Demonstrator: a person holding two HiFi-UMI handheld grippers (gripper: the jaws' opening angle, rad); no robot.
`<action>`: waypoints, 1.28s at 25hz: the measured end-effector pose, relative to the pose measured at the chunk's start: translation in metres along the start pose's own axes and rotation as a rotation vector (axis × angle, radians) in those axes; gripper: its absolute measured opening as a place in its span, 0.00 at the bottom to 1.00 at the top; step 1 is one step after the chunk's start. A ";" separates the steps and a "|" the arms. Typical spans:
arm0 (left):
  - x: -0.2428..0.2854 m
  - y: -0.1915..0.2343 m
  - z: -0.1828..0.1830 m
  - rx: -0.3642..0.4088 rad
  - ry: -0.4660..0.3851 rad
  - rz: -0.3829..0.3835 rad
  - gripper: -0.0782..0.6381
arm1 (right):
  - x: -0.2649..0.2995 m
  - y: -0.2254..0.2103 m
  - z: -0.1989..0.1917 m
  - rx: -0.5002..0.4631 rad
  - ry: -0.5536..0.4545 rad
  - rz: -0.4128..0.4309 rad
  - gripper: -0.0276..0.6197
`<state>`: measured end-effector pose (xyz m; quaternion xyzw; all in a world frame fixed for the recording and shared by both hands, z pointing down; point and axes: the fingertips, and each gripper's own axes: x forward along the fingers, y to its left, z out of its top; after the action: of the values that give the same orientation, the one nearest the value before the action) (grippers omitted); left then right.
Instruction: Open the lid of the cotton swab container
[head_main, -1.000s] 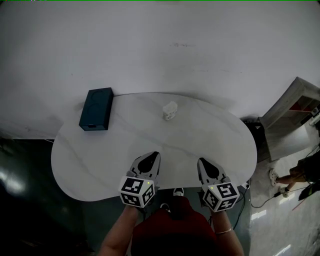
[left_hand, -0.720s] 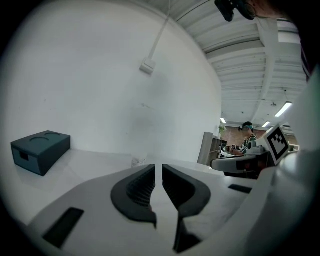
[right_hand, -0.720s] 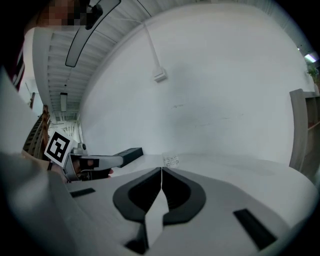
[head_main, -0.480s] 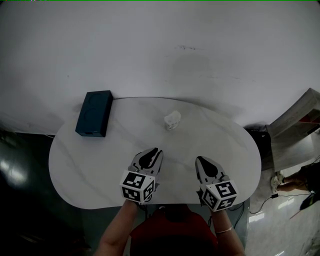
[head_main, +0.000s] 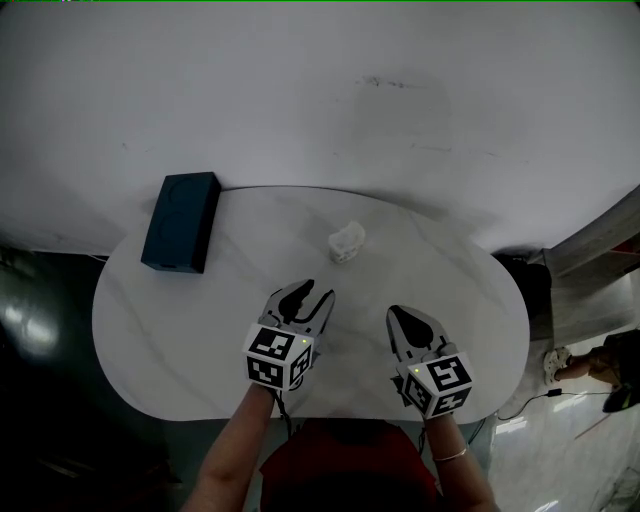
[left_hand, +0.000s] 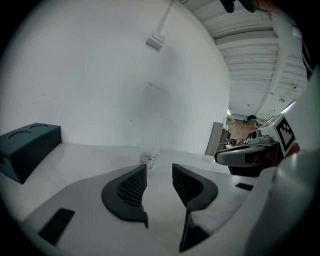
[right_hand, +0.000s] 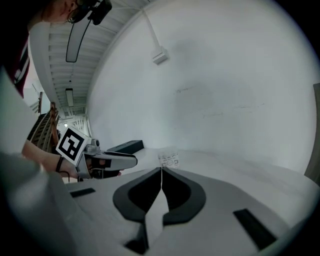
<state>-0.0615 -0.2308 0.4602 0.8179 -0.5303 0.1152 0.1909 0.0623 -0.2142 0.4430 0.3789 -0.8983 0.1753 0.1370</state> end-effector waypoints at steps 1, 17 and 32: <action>0.004 0.003 0.001 -0.001 0.002 0.003 0.33 | 0.003 -0.002 0.001 -0.002 0.004 0.003 0.07; 0.066 0.026 -0.001 0.049 0.047 0.008 0.44 | 0.038 -0.028 -0.005 0.004 0.059 0.025 0.07; 0.099 0.030 -0.009 0.112 0.109 0.015 0.45 | 0.052 -0.046 -0.020 0.034 0.105 0.035 0.07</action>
<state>-0.0477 -0.3194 0.5125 0.8158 -0.5180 0.1907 0.1725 0.0630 -0.2689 0.4901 0.3555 -0.8933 0.2127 0.1744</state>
